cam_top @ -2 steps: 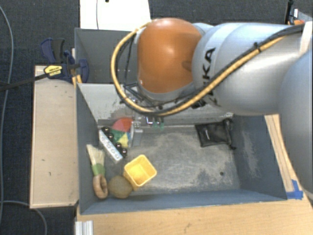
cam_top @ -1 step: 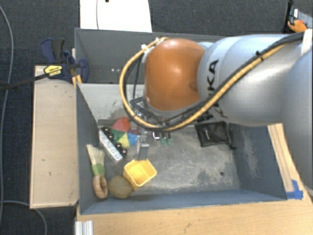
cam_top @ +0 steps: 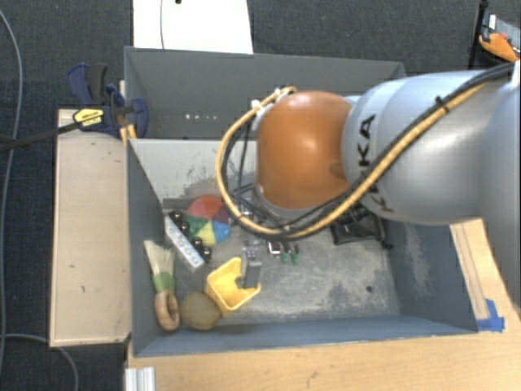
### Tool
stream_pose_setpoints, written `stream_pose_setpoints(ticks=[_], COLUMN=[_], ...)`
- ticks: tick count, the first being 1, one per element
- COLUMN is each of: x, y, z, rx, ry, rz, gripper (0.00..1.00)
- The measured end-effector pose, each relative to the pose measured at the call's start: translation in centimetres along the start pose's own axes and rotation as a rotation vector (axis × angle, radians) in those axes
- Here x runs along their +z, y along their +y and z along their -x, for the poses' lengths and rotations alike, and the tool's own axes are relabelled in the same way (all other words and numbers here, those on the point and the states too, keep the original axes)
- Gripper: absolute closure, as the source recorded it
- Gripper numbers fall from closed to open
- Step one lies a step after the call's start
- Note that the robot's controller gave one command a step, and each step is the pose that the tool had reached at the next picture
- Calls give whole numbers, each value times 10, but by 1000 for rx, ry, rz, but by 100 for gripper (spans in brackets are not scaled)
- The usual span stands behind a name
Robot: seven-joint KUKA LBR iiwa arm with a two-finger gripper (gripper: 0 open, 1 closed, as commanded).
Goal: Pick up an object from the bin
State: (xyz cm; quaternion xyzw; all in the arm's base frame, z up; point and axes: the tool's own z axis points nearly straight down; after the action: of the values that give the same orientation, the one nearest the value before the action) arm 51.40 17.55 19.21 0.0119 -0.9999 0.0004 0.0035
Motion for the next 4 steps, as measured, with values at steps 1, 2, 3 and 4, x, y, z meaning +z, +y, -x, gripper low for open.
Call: stream_pose_setpoints(ticks=[1,2,3,4], x=[13,65,103,122], y=[0,-24,-20,-17], z=[-8,-9,1,7], rx=[-22,-179,-499,-669], ry=[-25,-9,-22,-10], rz=[7,4,-1,3], gripper=[0,0,0,100])
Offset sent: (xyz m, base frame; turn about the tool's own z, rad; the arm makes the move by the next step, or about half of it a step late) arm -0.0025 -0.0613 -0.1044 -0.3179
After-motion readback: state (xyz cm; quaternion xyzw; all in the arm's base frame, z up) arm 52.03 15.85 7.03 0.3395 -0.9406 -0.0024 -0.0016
